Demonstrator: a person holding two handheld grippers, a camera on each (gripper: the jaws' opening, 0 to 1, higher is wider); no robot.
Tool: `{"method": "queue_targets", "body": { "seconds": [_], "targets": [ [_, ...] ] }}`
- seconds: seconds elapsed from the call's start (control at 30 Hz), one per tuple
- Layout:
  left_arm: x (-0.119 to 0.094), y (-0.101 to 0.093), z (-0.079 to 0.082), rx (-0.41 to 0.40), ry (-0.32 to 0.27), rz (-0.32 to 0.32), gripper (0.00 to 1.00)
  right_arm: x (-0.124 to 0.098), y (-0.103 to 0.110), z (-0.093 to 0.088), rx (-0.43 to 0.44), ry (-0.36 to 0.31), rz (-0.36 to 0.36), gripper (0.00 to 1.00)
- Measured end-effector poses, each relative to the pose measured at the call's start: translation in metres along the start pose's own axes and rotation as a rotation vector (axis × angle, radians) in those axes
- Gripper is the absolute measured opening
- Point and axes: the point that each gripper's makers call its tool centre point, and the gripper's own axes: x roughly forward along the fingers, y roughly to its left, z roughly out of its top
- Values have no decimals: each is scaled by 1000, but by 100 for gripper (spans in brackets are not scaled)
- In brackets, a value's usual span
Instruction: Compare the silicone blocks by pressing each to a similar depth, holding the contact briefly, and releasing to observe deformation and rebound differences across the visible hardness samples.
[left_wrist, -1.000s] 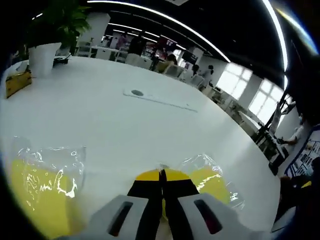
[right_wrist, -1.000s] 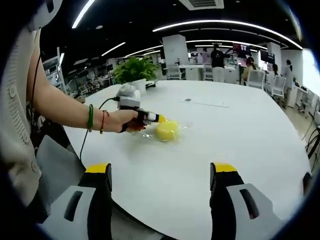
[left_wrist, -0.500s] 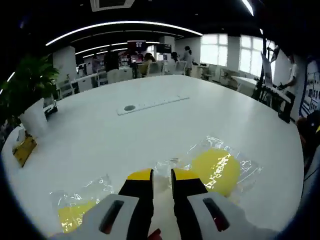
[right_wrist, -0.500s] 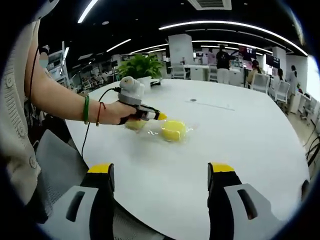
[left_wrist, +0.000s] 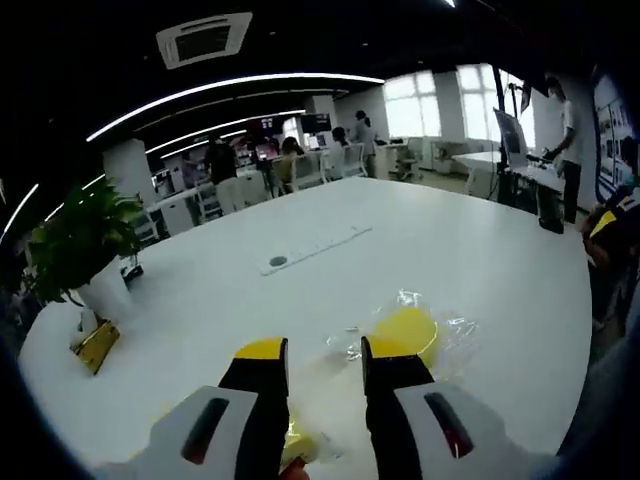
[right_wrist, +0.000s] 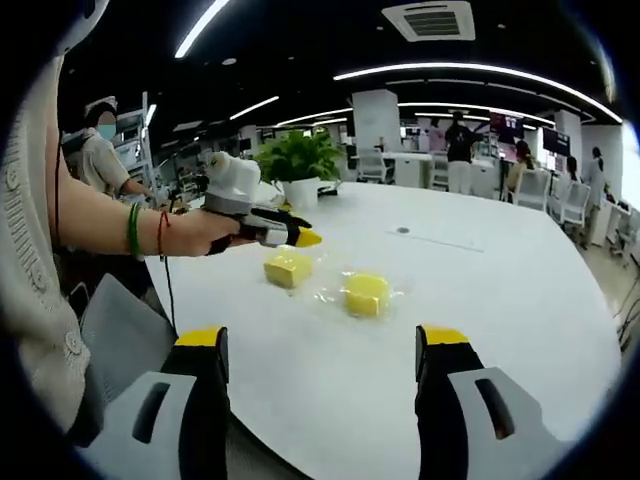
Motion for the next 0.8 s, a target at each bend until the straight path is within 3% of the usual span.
{"method": "queue_targets", "body": {
  "seconds": [0.03,0.17,0.4,0.53,0.63,0.8],
  "targets": [
    [-11,-2,4,-35,-16,-17,29,1,2,2,3,-12,3,71],
    [-48,-3,7,-38,-35,-17,41,2,10,11,37,-64,22,73],
    [-108,0,12,-114,-106,-7,54,0,24,14,53,-102,60,74],
    [-143,7,3,-154,-136,24,62,-2,28,16,67,-137,72,78],
    [-164,9,-4,-184,-173,34,75,-4,31,13,82,-150,78,80],
    [-194,4,-22,-225,-161,26,85,-5,36,-6,58,-87,66,77]
  ]
}}
